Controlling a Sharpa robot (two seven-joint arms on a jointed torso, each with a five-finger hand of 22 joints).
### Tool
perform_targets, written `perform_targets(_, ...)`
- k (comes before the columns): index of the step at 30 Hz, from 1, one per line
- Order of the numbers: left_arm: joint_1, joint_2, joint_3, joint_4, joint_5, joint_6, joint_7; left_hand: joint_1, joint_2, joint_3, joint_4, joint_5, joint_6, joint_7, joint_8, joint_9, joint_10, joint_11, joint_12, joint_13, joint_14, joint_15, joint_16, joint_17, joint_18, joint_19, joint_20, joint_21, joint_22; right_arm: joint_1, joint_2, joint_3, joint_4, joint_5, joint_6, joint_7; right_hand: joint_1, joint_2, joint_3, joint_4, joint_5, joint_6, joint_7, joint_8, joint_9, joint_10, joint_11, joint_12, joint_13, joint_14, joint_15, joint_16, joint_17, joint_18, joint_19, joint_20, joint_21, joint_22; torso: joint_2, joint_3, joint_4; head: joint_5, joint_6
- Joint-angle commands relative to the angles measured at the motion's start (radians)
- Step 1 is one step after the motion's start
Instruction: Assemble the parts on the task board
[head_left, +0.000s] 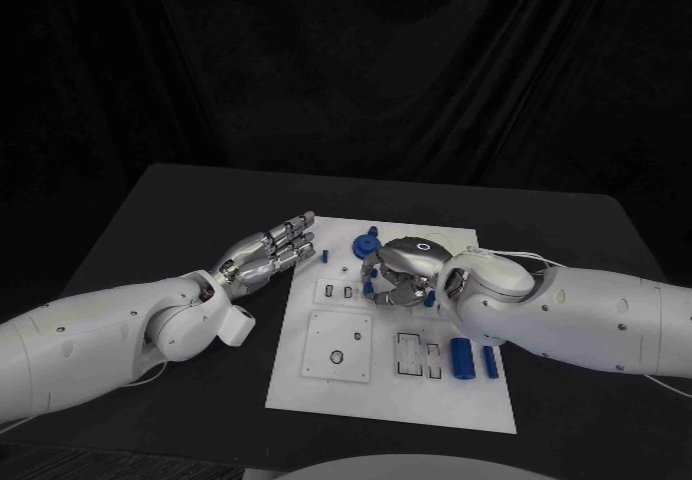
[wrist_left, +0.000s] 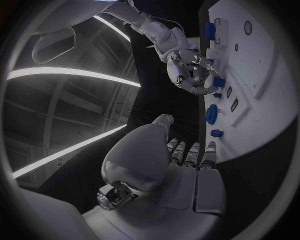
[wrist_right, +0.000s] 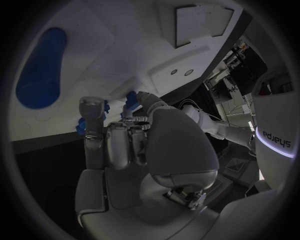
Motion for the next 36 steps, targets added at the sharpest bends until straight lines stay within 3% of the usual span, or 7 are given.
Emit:
perform_targets(1,-0.001,0.002,0.001,0.001,0.000,0.015,0.008,-0.008,0.005,0.004,0.000,0.000,0.001,0.008,0.006,0.001,0.001,0.007,-0.006,-0.002,0.001,0.006,-0.004,-0.002,0.010,-0.002,0.007,0.000,0.001,-0.004,-0.003,-0.001,0.003,-0.036,-0.026,-0.019,0.007,0.001,-0.001,-0.005,0.005,0.073,-0.067,-0.006,0.003,0.060,0.009,-0.003,0.161,0.064,0.000,0.000,0.020,0.005,0.003,0.004,-0.003,0.001,0.000,0.0000,0.0012,0.000,0.001)
perform_targets(23,-0.002,0.009,0.001,-0.006,0.000,0.024,0.002,-0.009,0.006,0.007,-0.002,0.000,0.000,0.008,0.006,0.001,0.001,0.011,-0.006,-0.002,0.001,0.008,-0.004,-0.002,0.009,-0.002,0.008,0.000,0.001,-0.007,-0.001,-0.001,-0.007,-0.041,0.030,-0.043,0.001,-0.002,-0.003,-0.005,0.005,0.066,-0.063,-0.016,0.004,0.058,0.011,-0.009,0.156,0.063,0.001,-0.003,0.015,0.006,0.001,0.005,-0.010,0.000,0.000,-0.0007,-0.0002,-0.003,0.003)
perform_targets(36,-0.002,0.009,0.001,-0.006,0.000,0.026,-0.001,-0.009,0.006,0.007,-0.002,0.000,0.000,0.008,0.006,0.001,0.001,0.011,-0.006,-0.002,0.001,0.008,-0.004,-0.002,0.009,-0.002,0.008,0.000,0.001,-0.008,0.006,-0.001,-0.007,-0.041,0.058,-0.054,-0.004,-0.009,0.002,-0.018,-0.019,-0.003,-0.041,-0.085,-0.009,0.056,0.022,-0.011,0.155,0.062,0.010,-0.002,0.010,0.007,0.001,0.012,-0.022,0.003,0.001,0.0000,0.0007,-0.004,0.001)
